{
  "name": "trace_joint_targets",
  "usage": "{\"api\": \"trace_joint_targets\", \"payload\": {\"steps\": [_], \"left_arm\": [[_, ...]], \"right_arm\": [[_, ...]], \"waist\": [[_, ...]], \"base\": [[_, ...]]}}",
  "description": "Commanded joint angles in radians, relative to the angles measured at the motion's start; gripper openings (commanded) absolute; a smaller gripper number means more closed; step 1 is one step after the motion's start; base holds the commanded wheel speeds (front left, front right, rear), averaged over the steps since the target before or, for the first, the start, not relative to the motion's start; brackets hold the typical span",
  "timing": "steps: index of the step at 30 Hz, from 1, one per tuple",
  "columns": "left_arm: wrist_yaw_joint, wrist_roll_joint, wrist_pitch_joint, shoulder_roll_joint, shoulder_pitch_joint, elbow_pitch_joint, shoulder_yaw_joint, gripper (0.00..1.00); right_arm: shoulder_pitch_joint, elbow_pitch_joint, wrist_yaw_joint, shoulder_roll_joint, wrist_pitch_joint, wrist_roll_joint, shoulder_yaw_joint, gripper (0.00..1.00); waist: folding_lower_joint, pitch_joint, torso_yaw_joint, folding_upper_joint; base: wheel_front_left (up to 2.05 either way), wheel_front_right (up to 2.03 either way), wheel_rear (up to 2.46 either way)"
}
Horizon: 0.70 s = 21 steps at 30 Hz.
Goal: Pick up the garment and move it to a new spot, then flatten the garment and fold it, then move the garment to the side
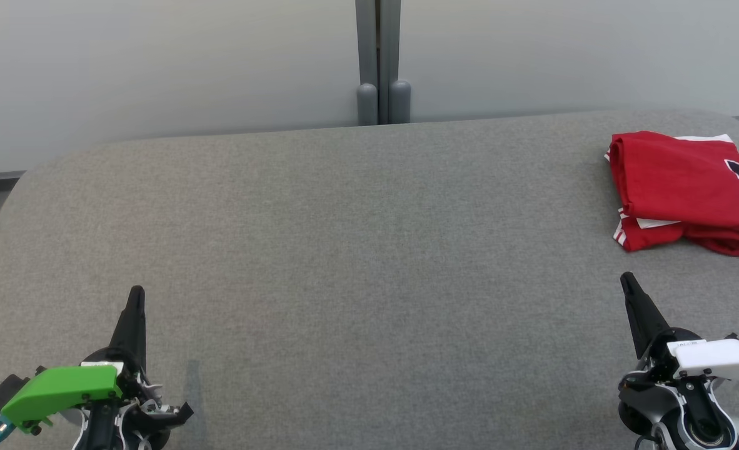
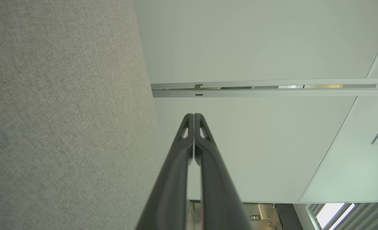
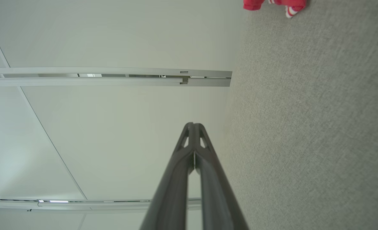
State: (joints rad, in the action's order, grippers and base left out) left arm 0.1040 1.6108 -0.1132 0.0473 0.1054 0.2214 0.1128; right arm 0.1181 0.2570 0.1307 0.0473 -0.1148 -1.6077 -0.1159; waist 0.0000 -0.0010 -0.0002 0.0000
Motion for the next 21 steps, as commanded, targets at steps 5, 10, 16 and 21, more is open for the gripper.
{"api": "trace_joint_targets", "payload": {"steps": [5,10,16,21], "left_arm": [[-0.002,0.004,-0.003,0.008,0.013,-0.004,0.004,0.00],[-0.002,0.004,-0.003,0.008,0.013,-0.004,0.004,0.00],[-0.002,0.004,-0.003,0.007,0.013,-0.004,0.004,0.00],[-0.002,0.004,-0.003,0.007,0.013,-0.004,0.004,0.00]], "right_arm": [[0.007,-0.004,0.000,0.006,-0.004,-0.004,-0.002,0.00],[0.007,-0.004,0.000,0.006,-0.004,-0.004,-0.002,0.00],[0.007,-0.004,0.000,0.006,-0.004,-0.004,-0.002,0.00],[0.007,-0.004,0.000,0.006,-0.004,-0.004,-0.002,0.00]], "waist": [[0.0000,0.000,0.000,0.0000],[0.0000,0.000,0.000,0.0000],[0.0000,0.000,0.000,0.0000],[0.0000,0.000,0.000,0.0000]], "base": [[0.00,0.00,0.00],[0.00,0.00,0.00],[0.00,0.00,0.00],[0.00,0.00,0.00]]}}
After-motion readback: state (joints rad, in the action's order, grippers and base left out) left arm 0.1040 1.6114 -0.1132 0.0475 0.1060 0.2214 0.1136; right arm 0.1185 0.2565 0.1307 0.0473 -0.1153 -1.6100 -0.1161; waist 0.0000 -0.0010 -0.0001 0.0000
